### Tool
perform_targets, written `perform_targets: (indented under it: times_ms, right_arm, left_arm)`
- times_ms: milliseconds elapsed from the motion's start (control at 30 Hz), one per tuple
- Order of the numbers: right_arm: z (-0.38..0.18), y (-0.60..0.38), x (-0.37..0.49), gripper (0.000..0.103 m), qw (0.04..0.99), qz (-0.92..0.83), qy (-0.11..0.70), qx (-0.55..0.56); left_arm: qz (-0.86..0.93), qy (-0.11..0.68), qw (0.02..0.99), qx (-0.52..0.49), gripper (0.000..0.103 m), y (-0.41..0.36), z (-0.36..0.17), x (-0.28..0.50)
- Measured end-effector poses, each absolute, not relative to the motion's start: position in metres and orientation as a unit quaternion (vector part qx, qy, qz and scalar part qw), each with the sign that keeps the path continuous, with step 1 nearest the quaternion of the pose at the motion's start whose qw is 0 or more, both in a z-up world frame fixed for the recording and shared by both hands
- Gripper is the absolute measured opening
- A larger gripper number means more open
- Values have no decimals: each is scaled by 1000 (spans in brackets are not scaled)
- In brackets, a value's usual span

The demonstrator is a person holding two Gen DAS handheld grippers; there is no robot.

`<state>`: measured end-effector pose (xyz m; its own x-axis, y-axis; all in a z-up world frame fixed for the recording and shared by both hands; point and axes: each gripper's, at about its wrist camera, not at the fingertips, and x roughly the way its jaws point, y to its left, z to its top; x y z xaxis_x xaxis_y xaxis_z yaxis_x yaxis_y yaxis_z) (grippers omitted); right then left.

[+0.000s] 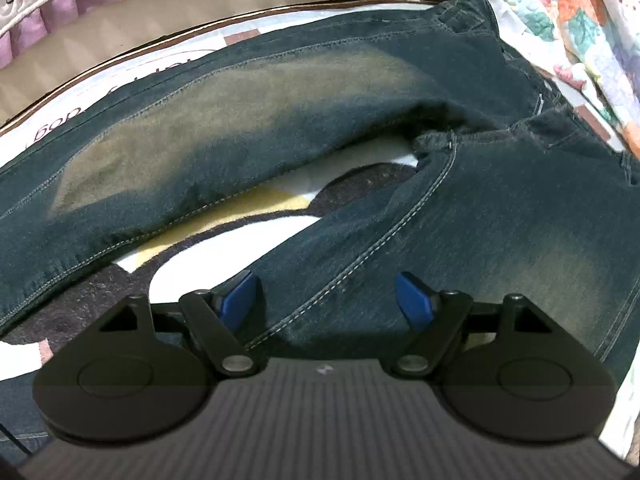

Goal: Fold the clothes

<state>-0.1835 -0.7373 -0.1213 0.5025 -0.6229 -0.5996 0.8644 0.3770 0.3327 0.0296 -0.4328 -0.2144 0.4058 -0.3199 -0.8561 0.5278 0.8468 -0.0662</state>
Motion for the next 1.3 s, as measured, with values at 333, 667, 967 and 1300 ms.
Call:
perform_targets:
  times_ms: [333,667,967,1300]
  right_arm:
    - [-192,-770,-29,43,816,-317,300,379]
    - [-207,-786,2,36,833,-320,318,321]
    - [-199,-789,-7,9,831,-379,317,255]
    - [-172,-778,-9,34,847,-346,274,297]
  left_arm:
    - [-258,440,860,16,77,-404,-196,41]
    - [-225,423,875,-69,77,-368,-201,60]
    - [-158,447,878,-70,77,-340,-214,74]
    - [-166,500,848,52,77,-343,-202,87]
